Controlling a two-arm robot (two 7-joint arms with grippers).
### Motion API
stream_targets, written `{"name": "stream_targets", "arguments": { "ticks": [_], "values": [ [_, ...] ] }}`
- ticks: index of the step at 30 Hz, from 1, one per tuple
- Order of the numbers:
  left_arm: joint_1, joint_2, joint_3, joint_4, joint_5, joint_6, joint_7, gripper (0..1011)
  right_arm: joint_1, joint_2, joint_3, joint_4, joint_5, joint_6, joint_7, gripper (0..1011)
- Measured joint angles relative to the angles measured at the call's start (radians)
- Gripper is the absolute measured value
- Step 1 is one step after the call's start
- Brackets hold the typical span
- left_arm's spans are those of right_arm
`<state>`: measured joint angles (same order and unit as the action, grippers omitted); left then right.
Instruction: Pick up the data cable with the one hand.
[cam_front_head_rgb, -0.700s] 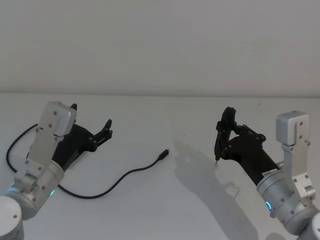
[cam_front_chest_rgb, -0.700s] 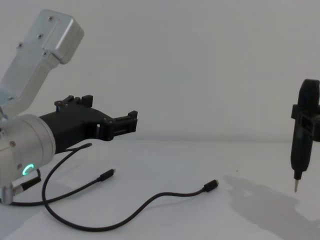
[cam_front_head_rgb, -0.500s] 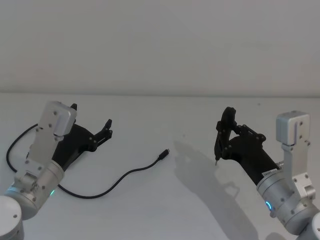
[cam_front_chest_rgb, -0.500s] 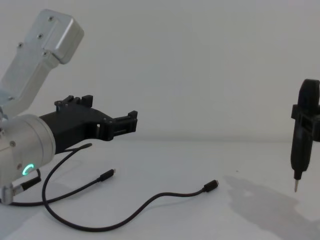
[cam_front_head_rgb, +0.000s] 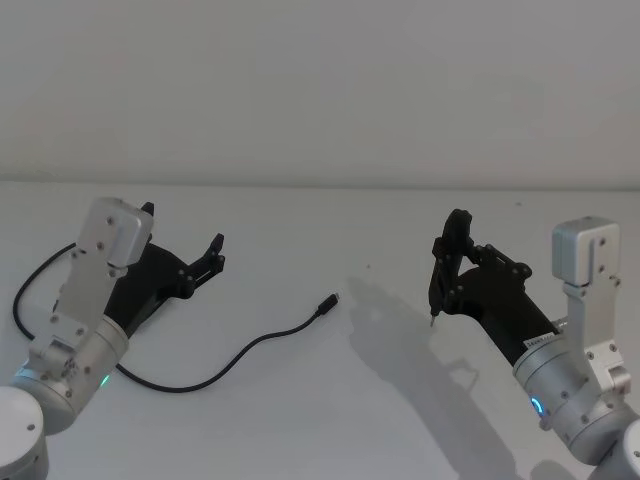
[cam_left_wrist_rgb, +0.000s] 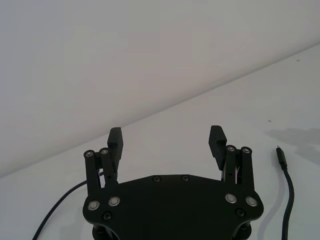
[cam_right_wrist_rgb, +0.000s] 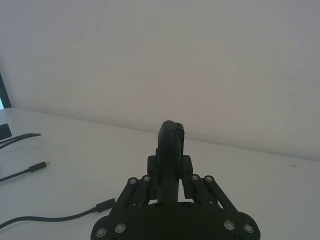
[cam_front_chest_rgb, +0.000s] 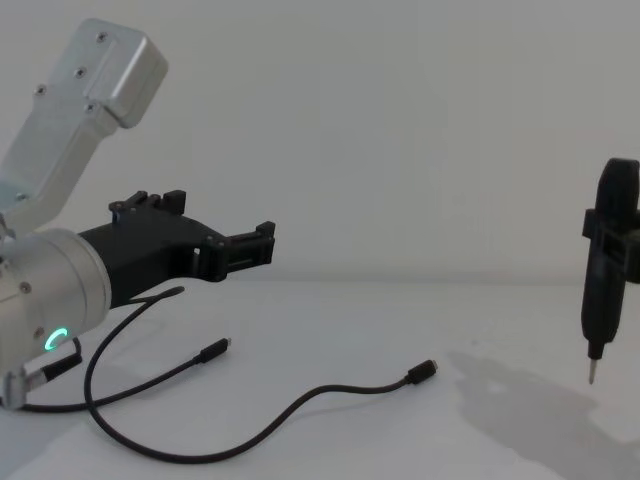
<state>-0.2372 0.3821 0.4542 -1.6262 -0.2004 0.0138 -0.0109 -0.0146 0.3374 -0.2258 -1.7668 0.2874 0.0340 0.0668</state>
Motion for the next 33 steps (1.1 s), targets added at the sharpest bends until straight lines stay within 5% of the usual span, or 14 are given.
{"name": "stream_targets", "arguments": {
  "ticks": [19,33],
  "values": [
    [-0.022,-0.006,0.002,0.018,-0.001,-0.004,-0.016,1001,0.0,0.0,0.0,0.0,0.0,0.0,0.0,274],
    [-0.159,-0.037,0.026,0.142,-0.04,-0.05,-0.181,1001,0.0,0.0,0.0,0.0,0.0,0.0,0.0,274]
  ]
}}
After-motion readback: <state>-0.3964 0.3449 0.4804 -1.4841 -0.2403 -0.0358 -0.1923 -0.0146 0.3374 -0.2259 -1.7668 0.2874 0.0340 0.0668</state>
